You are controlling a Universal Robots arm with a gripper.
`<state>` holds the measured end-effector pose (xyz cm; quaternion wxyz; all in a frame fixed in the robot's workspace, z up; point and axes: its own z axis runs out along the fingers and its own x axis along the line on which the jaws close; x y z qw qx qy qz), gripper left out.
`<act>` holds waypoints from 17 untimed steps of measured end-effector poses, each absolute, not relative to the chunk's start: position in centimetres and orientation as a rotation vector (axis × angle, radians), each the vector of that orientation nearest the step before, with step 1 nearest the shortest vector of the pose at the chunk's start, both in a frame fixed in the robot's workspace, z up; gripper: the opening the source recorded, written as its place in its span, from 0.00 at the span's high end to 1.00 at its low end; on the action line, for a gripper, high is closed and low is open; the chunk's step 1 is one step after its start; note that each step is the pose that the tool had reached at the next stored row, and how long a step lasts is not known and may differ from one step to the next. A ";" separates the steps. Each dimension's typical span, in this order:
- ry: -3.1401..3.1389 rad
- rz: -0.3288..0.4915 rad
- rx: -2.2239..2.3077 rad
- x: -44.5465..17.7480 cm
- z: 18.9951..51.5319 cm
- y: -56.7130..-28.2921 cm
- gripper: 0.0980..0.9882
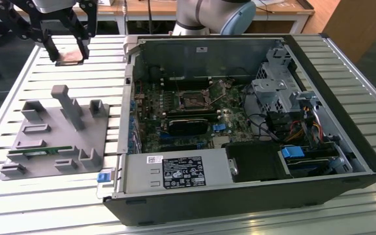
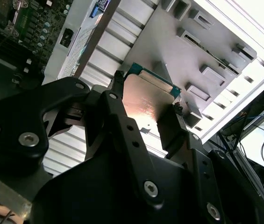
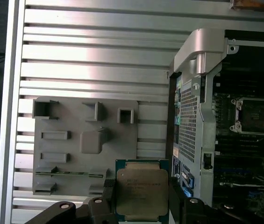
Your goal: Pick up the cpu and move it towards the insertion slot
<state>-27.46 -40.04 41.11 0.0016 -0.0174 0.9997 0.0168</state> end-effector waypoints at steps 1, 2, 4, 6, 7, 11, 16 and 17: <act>3.138 0.053 -0.054 -27.3 41.1 -40.0 0.51; 3.137 0.053 -0.055 -27.2 41.1 -40.0 0.51; 3.138 0.053 -0.055 -27.0 41.1 -40.0 0.51; 3.137 0.053 -0.055 -26.8 41.1 -40.0 0.51; 3.137 0.053 -0.055 -26.6 41.1 -40.0 0.51; 3.138 0.053 -0.055 -26.1 41.1 -40.0 0.51; 3.138 0.053 -0.055 -25.4 41.1 -40.0 0.51; 3.137 0.053 -0.055 -25.3 41.1 -40.0 0.51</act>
